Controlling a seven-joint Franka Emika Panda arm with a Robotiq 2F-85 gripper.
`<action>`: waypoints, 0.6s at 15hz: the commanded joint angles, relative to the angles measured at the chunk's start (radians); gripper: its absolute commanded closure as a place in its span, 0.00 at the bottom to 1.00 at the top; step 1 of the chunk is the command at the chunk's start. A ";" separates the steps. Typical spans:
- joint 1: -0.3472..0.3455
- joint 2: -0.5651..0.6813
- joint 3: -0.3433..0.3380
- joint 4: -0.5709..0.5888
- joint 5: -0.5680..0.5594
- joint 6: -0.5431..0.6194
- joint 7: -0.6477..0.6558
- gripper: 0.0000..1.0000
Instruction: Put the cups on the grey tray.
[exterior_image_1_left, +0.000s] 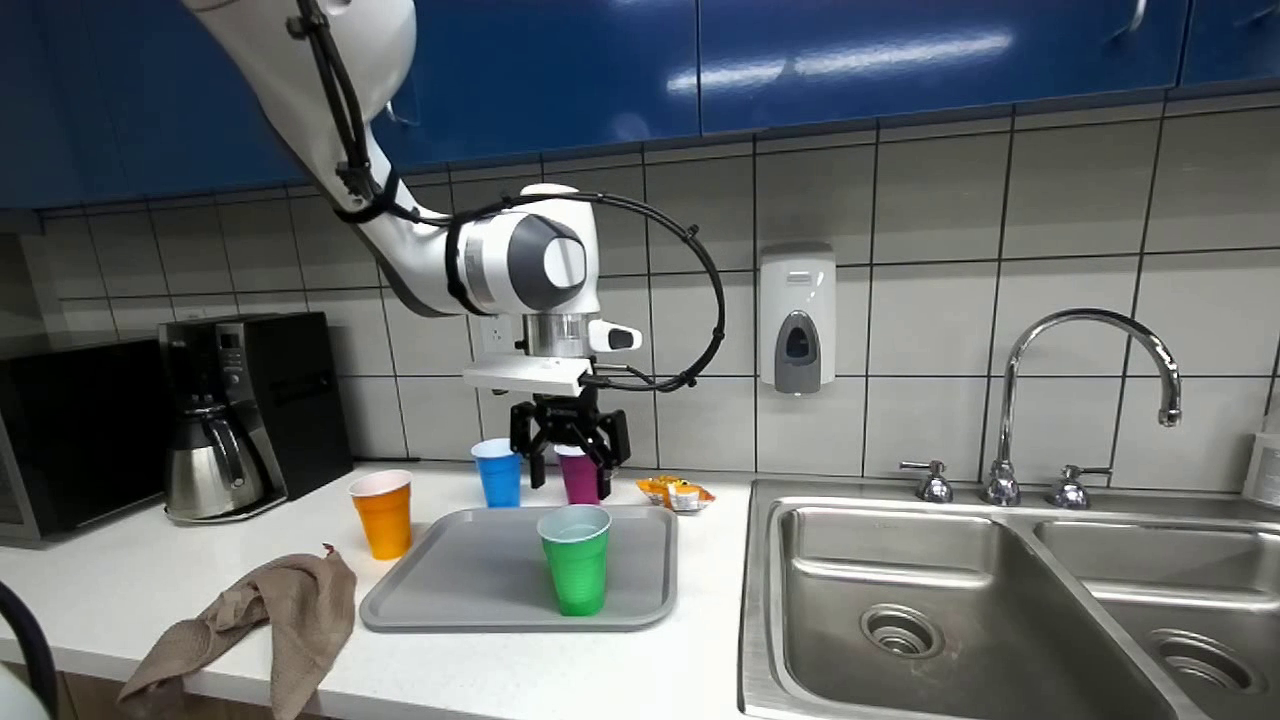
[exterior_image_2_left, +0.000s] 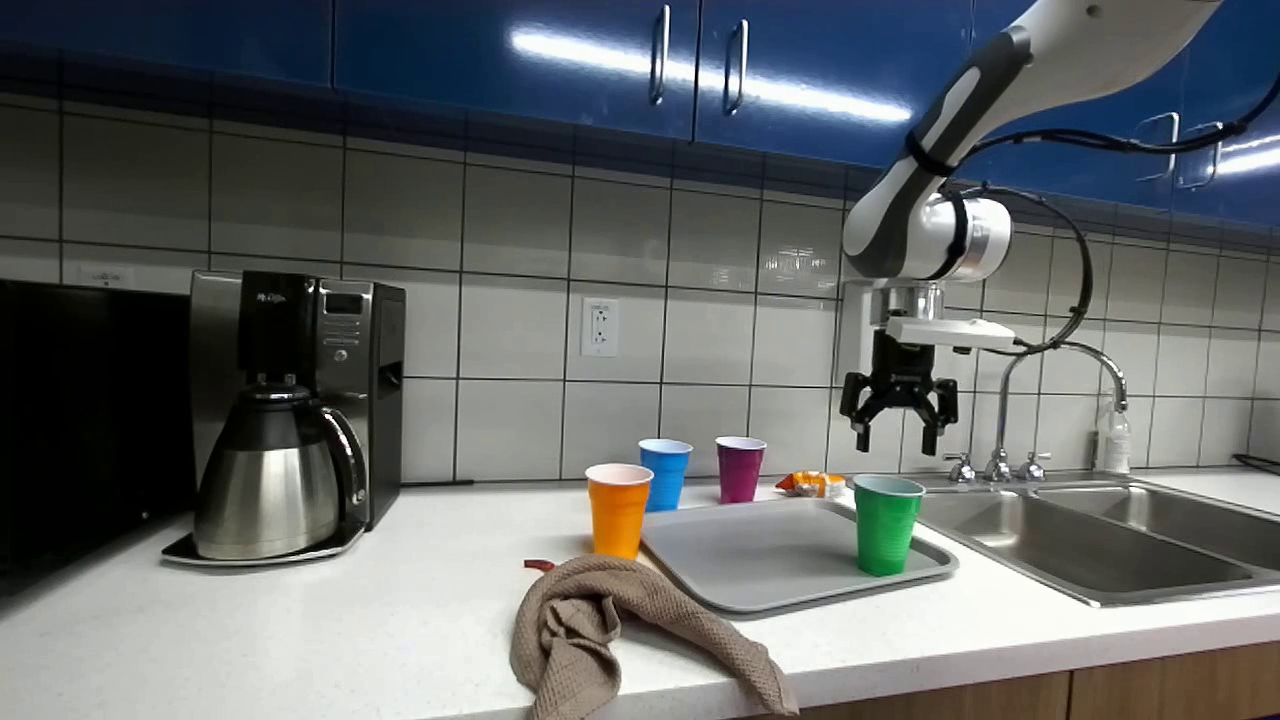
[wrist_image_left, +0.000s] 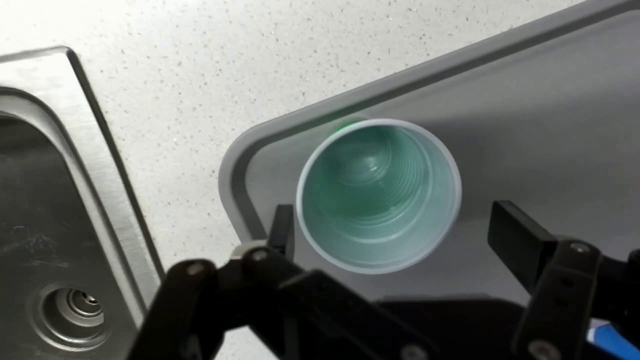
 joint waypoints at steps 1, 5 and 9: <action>0.013 0.073 0.026 0.064 0.024 0.038 0.042 0.00; 0.028 0.158 0.034 0.146 0.024 0.078 0.083 0.00; 0.030 0.248 0.029 0.250 0.016 0.111 0.128 0.00</action>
